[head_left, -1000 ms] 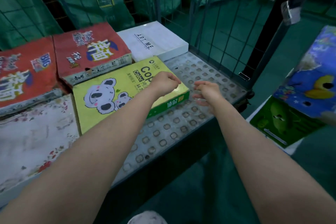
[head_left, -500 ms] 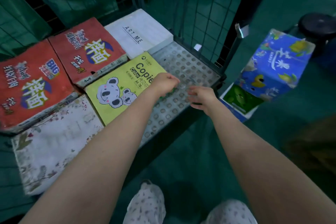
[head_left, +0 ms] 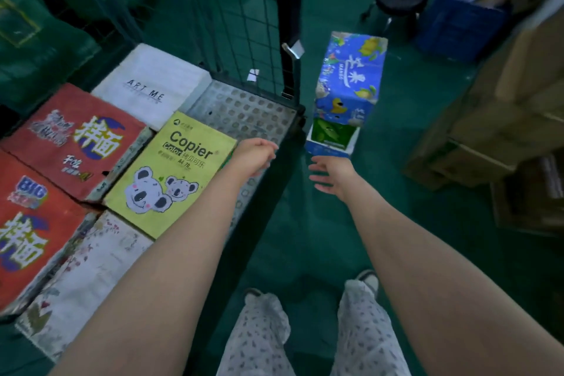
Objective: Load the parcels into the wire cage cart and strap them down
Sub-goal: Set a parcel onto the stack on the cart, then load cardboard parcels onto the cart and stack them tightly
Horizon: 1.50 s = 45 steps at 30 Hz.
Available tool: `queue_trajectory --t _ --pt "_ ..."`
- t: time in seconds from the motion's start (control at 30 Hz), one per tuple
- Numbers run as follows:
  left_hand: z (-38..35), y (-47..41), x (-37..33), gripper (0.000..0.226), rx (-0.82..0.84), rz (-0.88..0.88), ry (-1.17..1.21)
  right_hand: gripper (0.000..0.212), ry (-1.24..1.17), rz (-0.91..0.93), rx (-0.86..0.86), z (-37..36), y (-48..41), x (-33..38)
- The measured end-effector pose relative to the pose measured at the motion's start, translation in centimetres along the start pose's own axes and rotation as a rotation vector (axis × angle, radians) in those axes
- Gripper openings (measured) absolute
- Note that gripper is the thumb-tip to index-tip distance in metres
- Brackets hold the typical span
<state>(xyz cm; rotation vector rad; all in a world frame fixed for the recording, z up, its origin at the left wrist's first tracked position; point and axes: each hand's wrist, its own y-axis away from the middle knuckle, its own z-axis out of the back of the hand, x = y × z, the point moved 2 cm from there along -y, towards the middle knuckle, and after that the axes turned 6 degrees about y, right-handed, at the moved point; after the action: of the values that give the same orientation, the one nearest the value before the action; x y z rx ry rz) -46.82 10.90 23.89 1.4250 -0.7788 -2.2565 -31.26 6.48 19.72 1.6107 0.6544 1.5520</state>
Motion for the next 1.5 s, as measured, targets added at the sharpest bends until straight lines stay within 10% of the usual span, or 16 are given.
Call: queue_trajectory --t 0.83,1.5 --pt "-34.1 16.0 -8.1 0.023 0.798 -0.238 -0.628 0.028 -0.853 -0.156 -0.603 27.2 15.0 -17.7" --pt "-54.4 25.2 -9.3 0.025 1.086 -0.389 -0.928 0.026 -1.193 -0.23 -0.882 41.3 20.8 -27.3"
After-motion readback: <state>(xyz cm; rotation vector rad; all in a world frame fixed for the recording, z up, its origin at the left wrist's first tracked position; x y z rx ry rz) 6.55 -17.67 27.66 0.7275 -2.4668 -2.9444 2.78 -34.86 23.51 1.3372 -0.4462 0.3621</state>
